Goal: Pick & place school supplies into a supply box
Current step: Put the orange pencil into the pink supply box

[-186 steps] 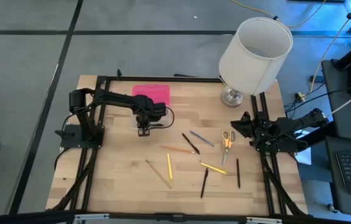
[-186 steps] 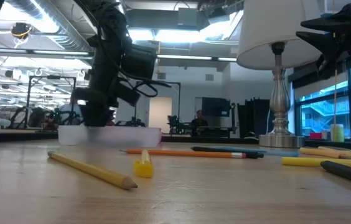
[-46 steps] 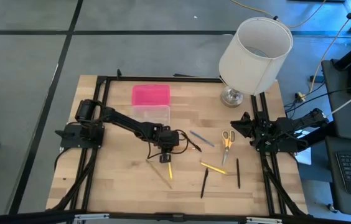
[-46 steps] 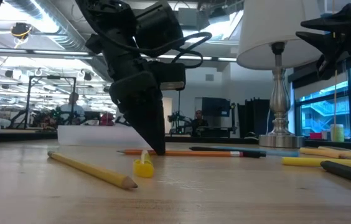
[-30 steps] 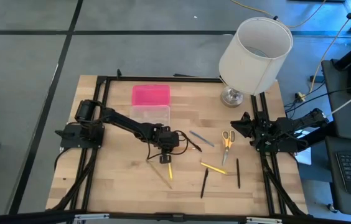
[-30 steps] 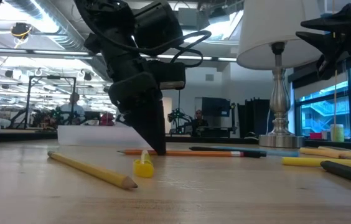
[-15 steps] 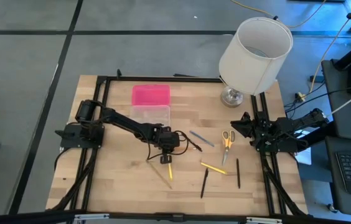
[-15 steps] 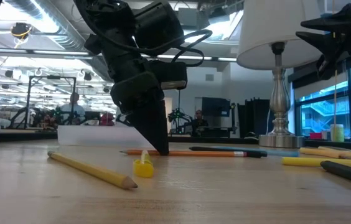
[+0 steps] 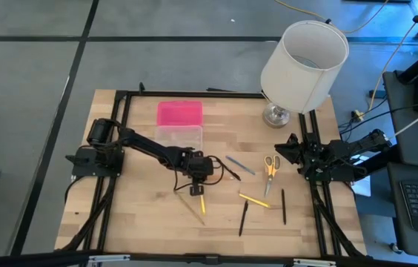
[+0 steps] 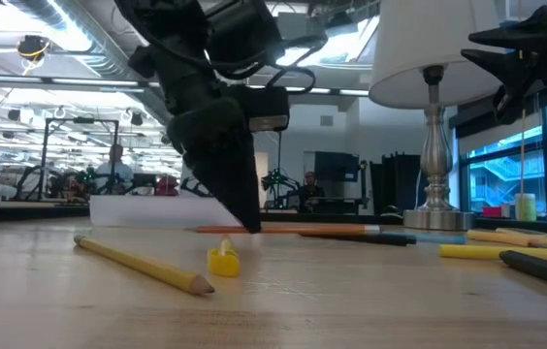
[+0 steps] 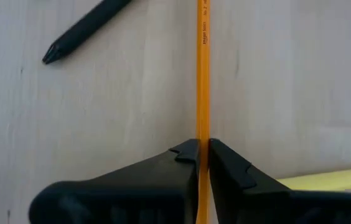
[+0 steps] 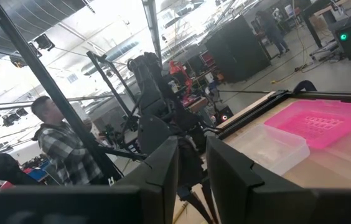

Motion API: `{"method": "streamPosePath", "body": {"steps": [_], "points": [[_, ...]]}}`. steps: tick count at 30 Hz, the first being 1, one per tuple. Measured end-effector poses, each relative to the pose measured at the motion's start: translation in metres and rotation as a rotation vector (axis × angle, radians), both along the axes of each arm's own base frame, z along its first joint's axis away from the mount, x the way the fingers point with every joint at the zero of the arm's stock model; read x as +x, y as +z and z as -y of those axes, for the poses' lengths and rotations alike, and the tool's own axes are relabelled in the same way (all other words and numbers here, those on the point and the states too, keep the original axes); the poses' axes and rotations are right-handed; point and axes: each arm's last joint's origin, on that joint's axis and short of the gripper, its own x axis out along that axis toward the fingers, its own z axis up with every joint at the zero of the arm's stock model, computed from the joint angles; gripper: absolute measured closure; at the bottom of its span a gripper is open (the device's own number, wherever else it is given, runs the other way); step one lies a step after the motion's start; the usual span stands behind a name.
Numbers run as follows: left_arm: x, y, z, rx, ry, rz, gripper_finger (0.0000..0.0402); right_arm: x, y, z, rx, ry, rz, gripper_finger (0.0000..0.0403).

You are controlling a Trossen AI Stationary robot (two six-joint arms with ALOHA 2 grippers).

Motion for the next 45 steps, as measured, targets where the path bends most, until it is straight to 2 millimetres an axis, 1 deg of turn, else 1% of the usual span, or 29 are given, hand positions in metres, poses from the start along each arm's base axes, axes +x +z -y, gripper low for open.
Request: {"method": "streamPosePath", "body": {"steps": [5, 8, 10, 12, 16, 22, 25, 28, 32, 35, 39, 45], "points": [[0.000, 0.000, 0.000, -0.002, -0.001, -0.004, 0.0387, 0.000, 0.000, 0.000, 0.000, 0.000, 0.000, 0.0315], [-0.005, 0.009, 0.000, -0.025, -0.012, -0.015, 0.0387, 0.000, 0.000, 0.000, 0.000, 0.000, 0.000, 0.0315], [-0.011, 0.017, -0.001, -0.031, -0.003, -0.047, 0.0387, 0.000, 0.000, 0.000, 0.000, 0.000, -0.001, 0.0315], [-0.016, 0.027, -0.003, -0.034, 0.005, -0.045, 0.0387, 0.000, 0.000, 0.000, -0.001, 0.000, -0.004, 0.0315], [-0.034, 0.055, -0.012, -0.018, 0.033, -0.060, 0.0387, 0.000, -0.001, 0.000, -0.004, -0.001, -0.011, 0.0315], [-0.071, 0.097, -0.030, 0.091, 0.124, -0.087, 0.0387, 0.001, -0.002, 0.000, -0.008, -0.001, -0.024, 0.0315], [-0.090, 0.113, -0.040, 0.174, 0.156, -0.111, 0.0387, 0.001, -0.003, 0.000, -0.009, -0.001, -0.028, 0.0315], [-0.101, 0.120, -0.050, 0.232, 0.164, -0.139, 0.0387, 0.001, -0.003, 0.000, -0.010, -0.002, -0.030, 0.0315], [-0.104, 0.117, -0.068, 0.247, 0.160, -0.168, 0.0387, 0.001, -0.003, 0.000, -0.010, -0.002, -0.029, 0.0315], [-0.108, 0.102, -0.082, 0.237, 0.169, -0.201, 0.0387, 0.001, -0.003, 0.000, -0.010, -0.002, -0.030, 0.0315], [-0.119, 0.081, -0.099, 0.206, 0.217, -0.254, 0.0387, 0.001, -0.003, 0.000, -0.010, -0.002, -0.029, 0.0315], [-0.125, 0.059, -0.108, 0.196, 0.158, -0.237, 0.0387, 0.001, -0.003, 0.000, -0.010, -0.004, -0.030, 0.0315]]}}
